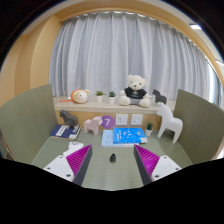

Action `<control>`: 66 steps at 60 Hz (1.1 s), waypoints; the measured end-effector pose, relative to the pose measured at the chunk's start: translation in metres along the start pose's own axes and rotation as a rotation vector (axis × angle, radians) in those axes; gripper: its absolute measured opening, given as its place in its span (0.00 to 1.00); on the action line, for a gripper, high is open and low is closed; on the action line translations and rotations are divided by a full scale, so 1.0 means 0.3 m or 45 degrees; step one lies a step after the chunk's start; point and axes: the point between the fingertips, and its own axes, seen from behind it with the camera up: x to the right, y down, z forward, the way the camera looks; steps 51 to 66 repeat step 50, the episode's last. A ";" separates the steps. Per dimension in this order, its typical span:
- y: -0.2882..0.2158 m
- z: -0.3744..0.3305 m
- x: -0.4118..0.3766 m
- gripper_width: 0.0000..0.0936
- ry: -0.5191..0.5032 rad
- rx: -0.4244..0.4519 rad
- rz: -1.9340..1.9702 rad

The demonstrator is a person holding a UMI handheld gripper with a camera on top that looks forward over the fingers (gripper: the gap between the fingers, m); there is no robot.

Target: Unplug charger

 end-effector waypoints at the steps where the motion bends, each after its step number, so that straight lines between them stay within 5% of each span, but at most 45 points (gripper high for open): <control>1: 0.006 -0.022 -0.001 0.90 0.000 -0.004 0.001; 24: 0.177 -0.331 0.031 0.89 0.023 -0.069 0.031; 66: 0.229 -0.421 0.098 0.88 0.069 -0.092 0.059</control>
